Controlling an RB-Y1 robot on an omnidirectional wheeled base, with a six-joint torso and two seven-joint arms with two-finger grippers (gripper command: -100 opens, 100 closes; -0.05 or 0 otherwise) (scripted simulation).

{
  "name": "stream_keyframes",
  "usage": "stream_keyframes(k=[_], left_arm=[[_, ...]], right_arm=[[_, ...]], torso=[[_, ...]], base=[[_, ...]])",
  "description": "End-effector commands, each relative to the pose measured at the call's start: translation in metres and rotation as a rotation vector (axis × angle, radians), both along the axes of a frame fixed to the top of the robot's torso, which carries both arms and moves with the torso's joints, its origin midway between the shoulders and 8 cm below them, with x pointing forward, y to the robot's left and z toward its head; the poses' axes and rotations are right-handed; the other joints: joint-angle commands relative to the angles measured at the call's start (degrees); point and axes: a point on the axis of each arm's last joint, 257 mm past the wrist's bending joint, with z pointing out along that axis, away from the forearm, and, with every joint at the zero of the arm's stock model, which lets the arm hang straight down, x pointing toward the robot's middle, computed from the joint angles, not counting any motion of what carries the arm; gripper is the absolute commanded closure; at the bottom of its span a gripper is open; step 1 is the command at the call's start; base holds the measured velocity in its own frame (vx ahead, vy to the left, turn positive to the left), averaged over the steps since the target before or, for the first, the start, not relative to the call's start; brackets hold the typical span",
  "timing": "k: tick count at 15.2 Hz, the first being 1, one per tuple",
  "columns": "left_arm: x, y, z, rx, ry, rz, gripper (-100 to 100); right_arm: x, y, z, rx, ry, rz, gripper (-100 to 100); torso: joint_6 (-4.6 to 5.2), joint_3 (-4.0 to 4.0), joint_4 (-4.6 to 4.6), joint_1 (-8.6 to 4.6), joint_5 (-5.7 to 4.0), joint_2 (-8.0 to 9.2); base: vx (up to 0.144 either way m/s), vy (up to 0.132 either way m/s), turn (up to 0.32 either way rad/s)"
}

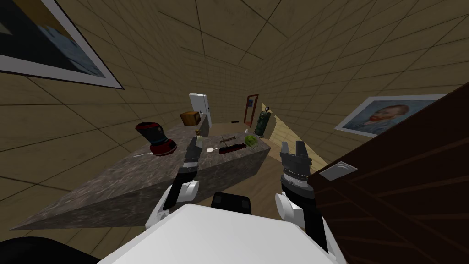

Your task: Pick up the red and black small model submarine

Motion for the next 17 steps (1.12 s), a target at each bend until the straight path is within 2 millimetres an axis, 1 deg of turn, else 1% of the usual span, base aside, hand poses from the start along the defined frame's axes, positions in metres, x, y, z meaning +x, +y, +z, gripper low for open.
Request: stream_keyframes(k=[1,8,13,14,16,17], left_arm=[[0.003,-0.001,-0.002,0.021,0.02,-0.02,-100],[0.022,0.002,-0.016,0.031,0.119,-0.071,-100],[0.034,0.009,-0.028,0.001,0.191,-0.087,-100],[0.038,0.011,-0.027,-0.016,0.2,-0.098,-100],[0.04,0.013,-0.035,-0.022,0.232,-0.093,-100],[0.044,0.016,-0.035,-0.043,0.243,-0.103,-100]], right_arm=[[0.0,0.0,0.0,0.0,0.0,0.0,0],[0.0,0.0,0.0,0.0,0.0,0.0,0],[0.0,0.0,0.0,0.0,0.0,0.0,0],[0.0,0.0,0.0,0.0,0.0,0.0,0],[0.0,0.0,0.0,0.0,0.0,0.0,0],[0.0,0.0,0.0,0.0,0.0,0.0,0]], torso=[[0.0,0.0,0.0,0.0,0.0,0.0],[0.0,0.01,0.0,-0.21,-0.04,0.02],[0.01,0.0,0.0,-0.17,-0.04,0.0],[0.0,0.0,0.0,-0.18,-0.04,0.0],[0.0,0.0,0.0,-0.23,-0.05,0.0],[0.0,0.0,0.0,-0.21,-0.05,0.0]], base=[[-0.001,-0.011,0.006],[-0.006,-0.043,0.012],[-0.003,-0.042,0.004],[0.0,-0.053,-0.001],[-0.002,-0.051,0.001],[-0.001,-0.048,-0.007]])
